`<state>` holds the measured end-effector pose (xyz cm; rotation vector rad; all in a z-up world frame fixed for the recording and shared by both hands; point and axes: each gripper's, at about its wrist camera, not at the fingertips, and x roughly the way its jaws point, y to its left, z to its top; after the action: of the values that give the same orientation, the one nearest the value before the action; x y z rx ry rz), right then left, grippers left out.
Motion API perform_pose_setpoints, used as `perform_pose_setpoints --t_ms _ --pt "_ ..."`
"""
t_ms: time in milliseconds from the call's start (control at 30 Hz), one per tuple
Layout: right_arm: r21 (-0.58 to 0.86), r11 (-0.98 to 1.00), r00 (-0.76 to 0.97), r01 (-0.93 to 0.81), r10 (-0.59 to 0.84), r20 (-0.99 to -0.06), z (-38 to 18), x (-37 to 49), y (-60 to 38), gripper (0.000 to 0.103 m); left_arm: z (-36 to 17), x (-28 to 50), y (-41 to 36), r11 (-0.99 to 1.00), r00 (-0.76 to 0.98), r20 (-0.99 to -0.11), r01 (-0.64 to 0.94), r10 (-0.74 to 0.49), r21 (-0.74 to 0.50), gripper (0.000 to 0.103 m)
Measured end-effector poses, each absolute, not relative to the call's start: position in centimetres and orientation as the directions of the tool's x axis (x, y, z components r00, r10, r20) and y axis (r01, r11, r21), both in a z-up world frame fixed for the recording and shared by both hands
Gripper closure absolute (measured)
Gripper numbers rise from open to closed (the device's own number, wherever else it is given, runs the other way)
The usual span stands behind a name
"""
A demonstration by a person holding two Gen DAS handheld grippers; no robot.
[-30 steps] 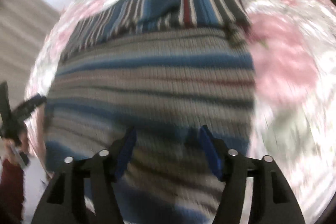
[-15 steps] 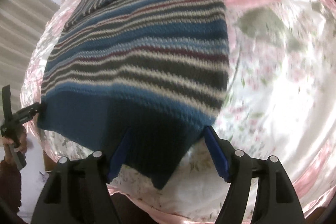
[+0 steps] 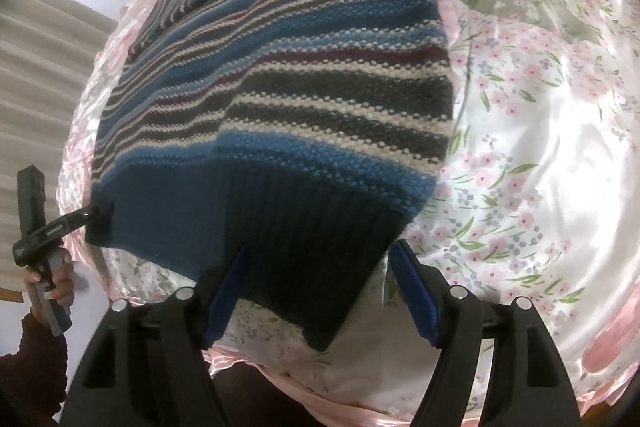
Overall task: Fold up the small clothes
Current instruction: 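Lift the hem with both grippers and fold it toward the collar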
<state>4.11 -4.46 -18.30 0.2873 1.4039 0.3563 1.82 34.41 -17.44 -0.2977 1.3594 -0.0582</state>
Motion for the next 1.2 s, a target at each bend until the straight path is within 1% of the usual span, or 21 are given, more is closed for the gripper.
perform_pose_setpoints --t_ms 33,100,133,167,200,233,267,300,333,367,433,567,700,867,1067,1200 --pt "0.404 0.912 0.127 -0.074 0.410 -0.903 -18.3 4.1 -4.4 0.030 -17.5 1.8 34.3 0.964 0.213 -0.955 -0.126 -0.205 -0.235 0.043" --pt "0.411 0.908 0.120 -0.078 0.418 -0.900 -18.5 4.1 -4.2 0.035 -17.4 1.8 34.1 0.968 0.213 -0.958 -0.120 -0.192 -0.221 0.047" --pt "0.411 0.908 0.117 -0.082 0.418 -0.901 -18.5 4.1 -4.0 0.039 -17.5 2.0 34.1 0.971 0.214 -0.960 -0.119 -0.180 -0.208 0.056" --pt "0.403 0.910 0.115 -0.092 0.412 -0.904 -18.6 4.0 -3.8 0.046 -17.5 2.0 34.1 0.973 0.215 -0.962 -0.119 -0.169 -0.198 0.059" --pt "0.397 0.913 0.116 -0.099 0.406 -0.906 -18.6 4.0 -3.7 0.051 -17.4 2.0 34.2 0.973 0.220 -0.962 -0.123 -0.164 -0.194 0.065" --pt "0.388 0.915 0.118 -0.107 0.399 -0.909 -18.6 4.0 -3.6 0.060 -17.4 2.0 34.3 0.972 0.225 -0.961 -0.131 -0.160 -0.193 0.073" --pt "0.387 0.915 0.121 -0.112 0.399 -0.909 -18.5 3.9 -3.7 0.071 -17.2 2.0 34.5 0.969 0.232 -0.958 -0.140 -0.167 -0.203 0.076" --pt "0.403 0.908 0.120 -0.112 0.415 -0.902 -18.5 3.9 -3.8 0.076 -17.0 1.9 34.8 0.965 0.244 -0.954 -0.149 -0.175 -0.216 0.085" --pt "0.416 0.903 0.120 -0.108 0.427 -0.896 -18.4 4.0 -4.0 0.087 -16.9 2.0 34.9 0.963 0.250 -0.951 -0.151 -0.182 -0.224 0.088" --pt "0.437 0.893 0.118 -0.105 0.448 -0.886 -18.4 4.0 -4.1 0.091 -16.7 2.0 34.9 0.963 0.258 -0.949 -0.150 -0.181 -0.225 0.089" --pt "0.466 0.880 0.120 -0.098 0.475 -0.872 -18.2 4.0 -4.3 0.092 -16.1 2.0 34.7 0.966 0.277 -0.945 -0.140 -0.173 -0.218 0.094" --pt "0.487 0.865 0.139 -0.123 0.501 -0.854 -16.9 4.2 -4.3 0.093 -14.6 2.0 34.8 0.962 0.315 -0.930 -0.127 -0.191 -0.241 0.094" --pt "0.558 0.821 0.188 -0.122 0.571 -0.799 -14.5 5.2 -5.0 0.094 -12.4 2.8 35.1 0.953 0.378 -0.899 -0.114 -0.221 -0.282 0.095" --pt "0.560 0.817 0.257 -0.134 0.575 -0.777 -11.7 8.2 -5.7 0.094 -10.7 5.3 35.4 0.954 0.439 -0.874 -0.105 -0.209 -0.281 0.095" --pt "0.574 0.810 0.279 -0.119 0.582 -0.764 -11.0 12.7 -6.2 0.094 -10.6 9.2 36.1 0.950 0.475 -0.857 -0.121 -0.201 -0.290 0.095" --pt "0.603 0.796 0.275 -0.059 0.593 -0.757 -12.1 16.9 -6.8 0.094 -11.6 12.4 36.7 0.948 0.485 -0.855 -0.141 -0.184 -0.284 0.095"
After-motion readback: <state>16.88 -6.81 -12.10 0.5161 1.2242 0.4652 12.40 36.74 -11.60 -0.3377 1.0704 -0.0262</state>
